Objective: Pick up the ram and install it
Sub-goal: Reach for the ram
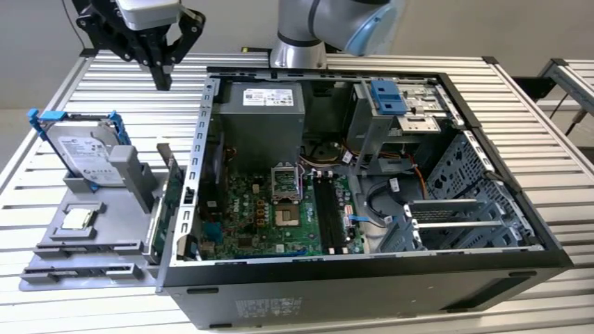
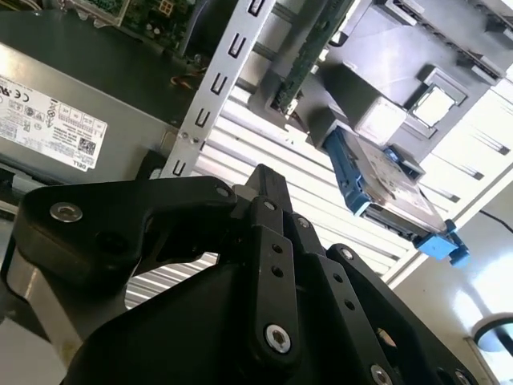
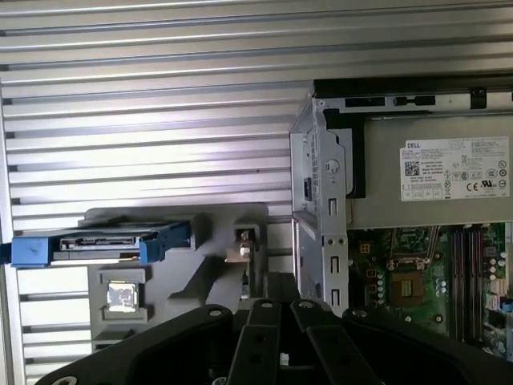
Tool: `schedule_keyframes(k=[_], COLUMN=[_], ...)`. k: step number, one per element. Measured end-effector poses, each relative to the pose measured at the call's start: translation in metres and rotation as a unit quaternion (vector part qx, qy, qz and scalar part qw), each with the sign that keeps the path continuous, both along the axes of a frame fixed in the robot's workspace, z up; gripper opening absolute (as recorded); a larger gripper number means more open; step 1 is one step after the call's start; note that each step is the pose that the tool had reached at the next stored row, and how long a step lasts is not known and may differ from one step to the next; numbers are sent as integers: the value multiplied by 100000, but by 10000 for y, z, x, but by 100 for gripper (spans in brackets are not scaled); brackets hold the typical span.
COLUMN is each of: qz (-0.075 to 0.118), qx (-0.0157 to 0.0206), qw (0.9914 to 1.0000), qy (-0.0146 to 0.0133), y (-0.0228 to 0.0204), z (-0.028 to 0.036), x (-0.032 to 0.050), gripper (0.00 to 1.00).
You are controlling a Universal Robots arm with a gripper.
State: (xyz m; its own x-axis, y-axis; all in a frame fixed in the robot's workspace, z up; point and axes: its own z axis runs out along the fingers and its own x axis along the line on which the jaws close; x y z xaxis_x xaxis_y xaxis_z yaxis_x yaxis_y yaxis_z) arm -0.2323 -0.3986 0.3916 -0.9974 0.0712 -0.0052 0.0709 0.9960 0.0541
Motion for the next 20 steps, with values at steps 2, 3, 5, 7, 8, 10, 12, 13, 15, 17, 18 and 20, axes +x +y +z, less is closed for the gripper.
schedule_keyframes(k=[2, 3, 5, 7, 8, 10, 12, 13, 15, 17, 18, 20], qz=[5, 1, 1, -2, 2, 4, 0, -1, -2, 2, 3, 0], qx=[16, 25, 38, 48, 56, 71, 89, 91, 98, 109, 116, 121], qw=[100000, 100000, 100000, 100000, 100000, 100000, 100000, 100000, 100000, 100000, 100000, 100000], qy=[5, 2, 2, 2, 1, 0, 2, 5, 5, 3, 0, 1], y=[0, 0, 0, 0, 0, 0, 0, 0, 0, 0, 0, 0], z=[0, 0, 0, 0, 0, 0, 0, 1, 0, 0, 0, 0], x=[-47, -74, -125, -176, -203, -259, -316, -344, -398, -453, -480, -533], gripper=[0, 0, 0, 0, 0, 0, 0, 0, 0, 0, 0, 0])
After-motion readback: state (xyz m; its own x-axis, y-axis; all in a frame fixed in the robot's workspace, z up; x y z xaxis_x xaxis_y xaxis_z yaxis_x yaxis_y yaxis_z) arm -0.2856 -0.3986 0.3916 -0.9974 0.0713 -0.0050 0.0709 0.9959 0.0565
